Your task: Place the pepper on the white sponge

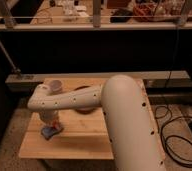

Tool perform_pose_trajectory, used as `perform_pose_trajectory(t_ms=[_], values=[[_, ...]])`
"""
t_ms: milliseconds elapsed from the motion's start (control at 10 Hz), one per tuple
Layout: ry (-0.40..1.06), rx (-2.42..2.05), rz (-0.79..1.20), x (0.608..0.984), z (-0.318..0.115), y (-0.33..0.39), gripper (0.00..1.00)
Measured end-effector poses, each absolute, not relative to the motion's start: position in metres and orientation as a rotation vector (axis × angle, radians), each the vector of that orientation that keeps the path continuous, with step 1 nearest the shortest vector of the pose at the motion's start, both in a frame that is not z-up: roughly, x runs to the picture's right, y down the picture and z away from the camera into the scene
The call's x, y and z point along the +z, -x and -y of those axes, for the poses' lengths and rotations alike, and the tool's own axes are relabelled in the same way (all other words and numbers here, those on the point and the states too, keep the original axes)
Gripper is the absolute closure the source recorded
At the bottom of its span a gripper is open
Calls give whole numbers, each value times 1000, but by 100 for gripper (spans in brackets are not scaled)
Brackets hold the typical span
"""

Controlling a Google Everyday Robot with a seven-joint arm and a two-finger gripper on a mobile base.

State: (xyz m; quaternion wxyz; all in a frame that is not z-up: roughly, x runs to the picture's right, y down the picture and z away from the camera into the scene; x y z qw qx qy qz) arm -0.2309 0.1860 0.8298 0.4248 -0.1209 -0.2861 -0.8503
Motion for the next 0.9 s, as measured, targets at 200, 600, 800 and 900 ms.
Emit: perform_pose_trajectory(t_ms=[200, 600, 800, 900], values=[[302, -2128, 718, 829, -186, 231, 78], [299, -2138, 721, 829, -186, 230, 66], [300, -2141, 723, 828, -187, 230, 65], [300, -2143, 724, 828, -187, 230, 65]])
